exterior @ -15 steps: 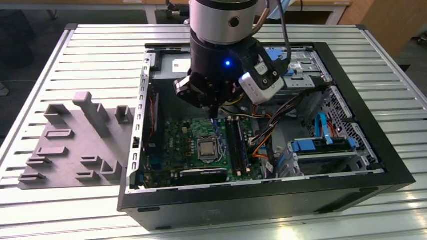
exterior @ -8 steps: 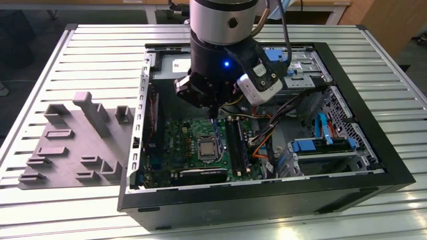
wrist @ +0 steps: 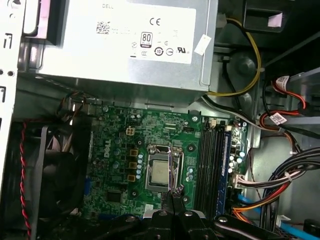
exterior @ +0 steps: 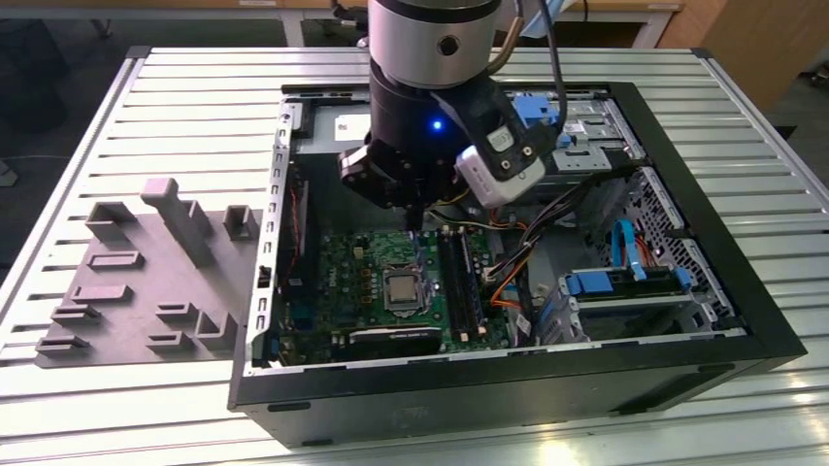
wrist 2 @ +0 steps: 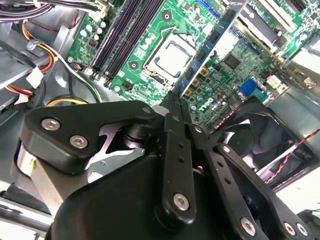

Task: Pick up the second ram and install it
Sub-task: 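Insert the second ram into the second slot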

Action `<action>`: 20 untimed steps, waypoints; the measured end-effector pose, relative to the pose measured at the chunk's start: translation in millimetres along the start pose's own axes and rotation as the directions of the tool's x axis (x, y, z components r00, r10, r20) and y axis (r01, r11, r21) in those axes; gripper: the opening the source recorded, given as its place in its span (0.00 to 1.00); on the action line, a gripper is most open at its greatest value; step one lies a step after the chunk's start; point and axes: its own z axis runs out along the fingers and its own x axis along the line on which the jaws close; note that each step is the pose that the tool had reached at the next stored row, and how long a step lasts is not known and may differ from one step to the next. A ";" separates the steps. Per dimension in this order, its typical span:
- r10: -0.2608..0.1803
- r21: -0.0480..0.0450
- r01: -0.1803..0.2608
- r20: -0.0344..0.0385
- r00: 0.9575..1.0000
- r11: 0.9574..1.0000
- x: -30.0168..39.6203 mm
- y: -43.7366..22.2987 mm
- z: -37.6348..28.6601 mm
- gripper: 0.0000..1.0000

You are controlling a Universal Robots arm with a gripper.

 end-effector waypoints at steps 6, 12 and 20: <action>0.032 0.000 -0.032 0.001 0.999 0.999 0.0 0.0 0.5 0.11; 0.061 -0.001 -0.061 0.002 0.998 0.998 0.0 0.0 1.2 0.11; 0.065 -0.001 -0.065 0.002 0.998 0.998 -0.2 -0.1 1.8 0.11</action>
